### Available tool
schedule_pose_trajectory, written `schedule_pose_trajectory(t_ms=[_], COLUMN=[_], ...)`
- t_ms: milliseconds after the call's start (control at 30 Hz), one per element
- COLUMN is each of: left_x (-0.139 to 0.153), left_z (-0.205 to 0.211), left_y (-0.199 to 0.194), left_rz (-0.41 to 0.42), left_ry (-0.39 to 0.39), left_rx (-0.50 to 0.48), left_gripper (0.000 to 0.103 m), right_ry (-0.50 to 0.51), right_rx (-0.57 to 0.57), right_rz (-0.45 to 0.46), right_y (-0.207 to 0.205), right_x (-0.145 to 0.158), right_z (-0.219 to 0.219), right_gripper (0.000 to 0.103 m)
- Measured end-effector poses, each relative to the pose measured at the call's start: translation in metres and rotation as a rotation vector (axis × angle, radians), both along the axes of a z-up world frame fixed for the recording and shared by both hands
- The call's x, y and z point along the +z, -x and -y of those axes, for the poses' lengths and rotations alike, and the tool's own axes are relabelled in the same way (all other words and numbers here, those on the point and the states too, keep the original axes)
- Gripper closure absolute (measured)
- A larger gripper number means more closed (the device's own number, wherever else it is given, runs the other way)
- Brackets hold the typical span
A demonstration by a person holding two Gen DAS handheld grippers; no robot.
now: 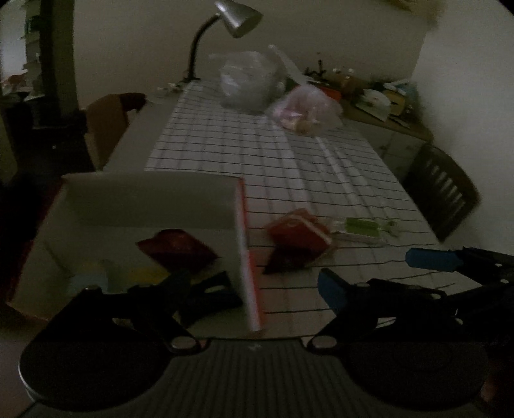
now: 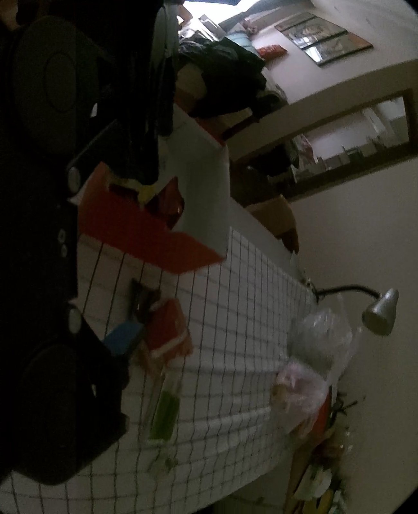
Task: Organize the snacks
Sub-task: 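Move both tools back from the box to the snack pile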
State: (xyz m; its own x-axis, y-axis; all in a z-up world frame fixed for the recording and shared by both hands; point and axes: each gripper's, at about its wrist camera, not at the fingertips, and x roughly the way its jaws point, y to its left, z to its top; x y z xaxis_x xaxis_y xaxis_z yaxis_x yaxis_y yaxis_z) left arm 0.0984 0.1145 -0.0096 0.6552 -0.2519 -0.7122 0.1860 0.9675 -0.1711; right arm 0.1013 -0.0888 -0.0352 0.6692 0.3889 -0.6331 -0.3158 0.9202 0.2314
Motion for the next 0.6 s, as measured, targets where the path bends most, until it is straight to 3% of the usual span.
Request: schedule_pose_trajectory(t_ms=[267, 600], left_x=[-0.011, -0.03], left_z=[0.052, 0.096], left_y=[-0.012, -0.033], left_rz=[-0.03, -0.063], left_ry=[0.052, 0.008], left_rx=[-0.035, 0.077], left_gripper=[0.006, 0.006], right_ry=[0.008, 0.078], right_rx=[-0.045, -0.107], right_rz=[-0.008, -0.023], right_y=[0.002, -0.022], right_x=[-0.005, -0.02], right_z=[0.059, 0.142], right_gripper=[0.0, 0.0])
